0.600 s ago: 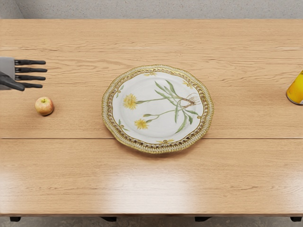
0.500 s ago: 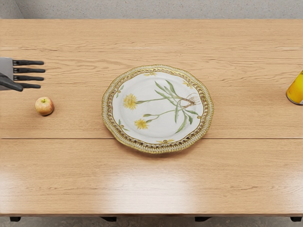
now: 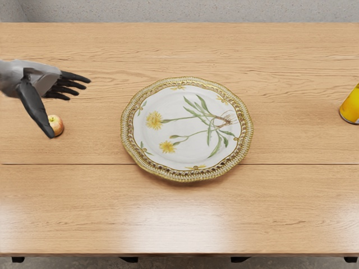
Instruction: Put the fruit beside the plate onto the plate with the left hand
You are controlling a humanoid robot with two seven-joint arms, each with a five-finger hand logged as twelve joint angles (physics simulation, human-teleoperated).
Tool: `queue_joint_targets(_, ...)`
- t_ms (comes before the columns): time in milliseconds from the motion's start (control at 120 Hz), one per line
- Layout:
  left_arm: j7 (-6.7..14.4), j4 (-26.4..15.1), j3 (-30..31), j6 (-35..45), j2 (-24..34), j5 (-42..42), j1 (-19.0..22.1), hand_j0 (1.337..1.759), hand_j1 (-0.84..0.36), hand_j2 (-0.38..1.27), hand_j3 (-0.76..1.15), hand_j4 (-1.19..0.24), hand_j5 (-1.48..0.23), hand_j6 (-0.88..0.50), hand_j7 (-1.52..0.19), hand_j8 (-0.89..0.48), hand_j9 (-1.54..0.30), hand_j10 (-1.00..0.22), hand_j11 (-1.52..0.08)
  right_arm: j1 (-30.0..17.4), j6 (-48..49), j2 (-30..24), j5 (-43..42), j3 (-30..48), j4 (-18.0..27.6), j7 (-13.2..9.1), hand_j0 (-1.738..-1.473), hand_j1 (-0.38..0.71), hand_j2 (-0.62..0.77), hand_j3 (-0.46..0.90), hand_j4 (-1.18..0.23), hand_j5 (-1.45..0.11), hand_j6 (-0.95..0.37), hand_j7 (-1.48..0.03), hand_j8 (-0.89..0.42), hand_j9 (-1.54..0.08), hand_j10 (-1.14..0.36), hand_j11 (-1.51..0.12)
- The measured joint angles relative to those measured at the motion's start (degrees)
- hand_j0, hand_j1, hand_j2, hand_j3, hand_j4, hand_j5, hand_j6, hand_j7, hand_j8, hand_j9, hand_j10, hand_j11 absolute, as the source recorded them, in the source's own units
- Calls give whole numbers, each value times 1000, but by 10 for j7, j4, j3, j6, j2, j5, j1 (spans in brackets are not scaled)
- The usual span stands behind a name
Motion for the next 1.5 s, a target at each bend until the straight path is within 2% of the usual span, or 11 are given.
queue_joint_targets(175,0,-36,13,137,-26,172,14,1658,342,1,0,-11,-9,-11,-9,-11,-9,-10,-9,0,0,0,0,0,0,0,-1658,-335,-2,0,-11,-15,-11,-15,-11,-15,-11,-15)
queue_joint_targets(292,0,-62,68,211,-48,259,14,1658,339,2,0,-14,-13,-15,-12,-14,-12,-13,-12,0,0,0,0,0,0,0,-1658,-335,-2,0,-11,-15,-11,-15,-11,-15,-11,-15)
queue_joint_targets(367,0,-68,113,240,-65,285,14,1658,332,4,0,-21,-21,-22,-20,-22,-20,-20,-20,0,0,0,0,0,0,0,-1658,-335,-2,0,-11,-15,-11,-15,-11,-15,-11,-15)
queue_joint_targets(458,0,-70,156,314,-65,335,15,1658,326,6,0,-27,-28,-28,-27,-28,-27,-26,-27,0,0,0,0,0,0,0,-1658,-335,-2,0,-11,-15,-11,-15,-11,-15,-11,-15)
queue_joint_targets(617,0,-68,184,381,-80,374,43,1658,270,16,0,-74,-89,-76,-89,-75,-88,-73,-88,0,0,0,0,0,0,0,-1658,-335,-2,0,-12,-15,-11,-15,-11,-15,-11,-15)
queue_joint_targets(850,0,-52,191,403,-86,384,62,1658,83,48,0,-231,-293,-233,-292,-232,-292,-230,-292,0,0,0,0,0,0,0,-1658,-335,-2,0,-12,-15,-11,-15,-11,-15,-11,-15)
queue_joint_targets(1158,0,19,186,435,-126,385,85,1658,5,62,0,-296,-378,-297,-378,-297,-377,-295,-377,0,0,0,0,0,0,0,-1658,-335,-2,0,-12,-15,-12,-15,-11,-15,-11,-15)
queue_joint_targets(1217,0,45,186,442,-159,385,89,1658,2,63,0,-299,-381,-300,-381,-300,-381,-298,-380,0,0,0,0,0,0,0,-1658,-335,-2,0,-12,-15,-12,-15,-11,-15,-11,-15)
queue_joint_targets(1358,0,86,187,468,-165,386,100,1658,-3,64,0,-302,-386,-303,-386,-303,-386,-301,-385,0,0,0,0,0,0,0,-1658,-335,-2,0,-12,-15,-12,-15,-11,-15,-11,-15)
queue_joint_targets(1500,0,110,189,479,-178,386,113,1658,-11,65,0,-308,-394,-309,-394,-309,-394,-307,-393,0,0,0,0,0,0,0,-1658,-335,-2,0,-12,-15,-12,-15,-11,-15,-11,-15)
